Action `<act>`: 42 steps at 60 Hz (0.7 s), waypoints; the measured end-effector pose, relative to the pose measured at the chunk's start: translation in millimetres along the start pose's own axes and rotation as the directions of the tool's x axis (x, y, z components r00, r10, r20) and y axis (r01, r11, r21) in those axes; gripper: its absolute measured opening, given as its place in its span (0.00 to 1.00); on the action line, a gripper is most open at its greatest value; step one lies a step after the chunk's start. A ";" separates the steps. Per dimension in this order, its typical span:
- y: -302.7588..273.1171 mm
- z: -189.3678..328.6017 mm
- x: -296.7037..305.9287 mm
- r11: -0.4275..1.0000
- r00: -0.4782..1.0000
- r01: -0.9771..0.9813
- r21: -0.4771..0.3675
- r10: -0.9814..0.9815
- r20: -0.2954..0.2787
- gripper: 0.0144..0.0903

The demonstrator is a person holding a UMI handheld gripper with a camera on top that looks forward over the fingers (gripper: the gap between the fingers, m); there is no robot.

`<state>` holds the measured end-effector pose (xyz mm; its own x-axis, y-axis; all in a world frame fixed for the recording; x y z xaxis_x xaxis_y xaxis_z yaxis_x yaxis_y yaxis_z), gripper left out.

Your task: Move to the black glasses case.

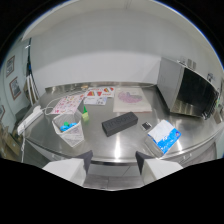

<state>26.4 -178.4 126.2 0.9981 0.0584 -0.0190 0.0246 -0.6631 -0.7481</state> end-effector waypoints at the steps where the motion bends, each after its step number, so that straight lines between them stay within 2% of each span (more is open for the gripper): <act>1: -0.2 0.7 0.0 1.000 1.000 0.001 0.000 -0.001 0.001 0.92; 14: -8.6 39.4 0.8 1.000 1.000 0.010 -0.011 -0.010 0.006 0.92; 42: -44.8 152.6 23.9 0.999 0.998 -0.007 -0.042 0.005 -0.064 0.92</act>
<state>40.6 -33.4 58.0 0.9998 0.0071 0.0203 0.0195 -0.6944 -0.7193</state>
